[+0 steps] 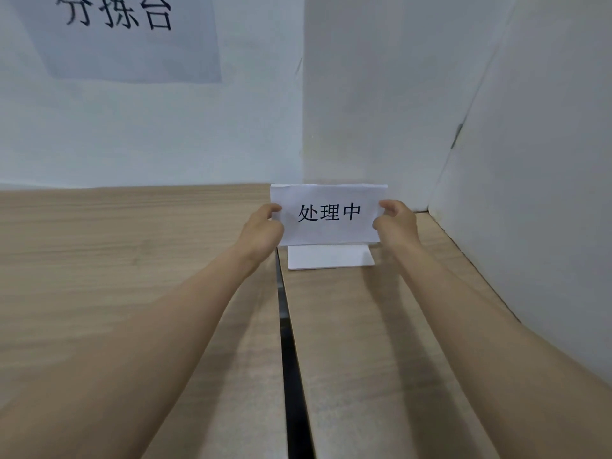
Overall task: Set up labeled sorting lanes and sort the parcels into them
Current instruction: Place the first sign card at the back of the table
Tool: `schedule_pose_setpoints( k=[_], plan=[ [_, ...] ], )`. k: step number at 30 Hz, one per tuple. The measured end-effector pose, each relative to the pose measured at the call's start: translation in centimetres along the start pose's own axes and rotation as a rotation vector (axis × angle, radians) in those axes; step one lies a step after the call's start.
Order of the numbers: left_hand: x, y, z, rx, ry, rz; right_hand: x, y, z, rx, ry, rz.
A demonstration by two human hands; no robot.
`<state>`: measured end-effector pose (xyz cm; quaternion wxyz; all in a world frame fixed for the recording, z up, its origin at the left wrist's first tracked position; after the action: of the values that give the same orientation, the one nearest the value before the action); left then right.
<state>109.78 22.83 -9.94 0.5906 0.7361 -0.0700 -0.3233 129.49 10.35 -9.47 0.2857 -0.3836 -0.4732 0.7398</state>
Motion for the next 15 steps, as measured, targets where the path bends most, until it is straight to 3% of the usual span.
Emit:
schedule_pose_setpoints(
  k=[7, 15],
  plan=[
    [-0.8, 0.4, 1.1, 0.016, 0.025, -0.062, 0.0, 0.1, 1.2, 0.030, -0.022, -0.008],
    [-5.3, 5.5, 5.9, 0.128, 0.033, -0.247, -1.6, -3.4, 7.6, -0.096, -0.037, 0.085]
  ],
)
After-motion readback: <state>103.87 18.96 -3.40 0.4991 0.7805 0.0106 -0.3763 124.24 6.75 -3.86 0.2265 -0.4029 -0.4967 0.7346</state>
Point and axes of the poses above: each hand's wrist, its own z-axis away from the middle knuckle, its own x-axis out of the palm, y = z × x, the point moved 4 cm from there along -z, towards the middle knuckle, and after that the axes turned 12 degrees about x, right-handed, at the moved point
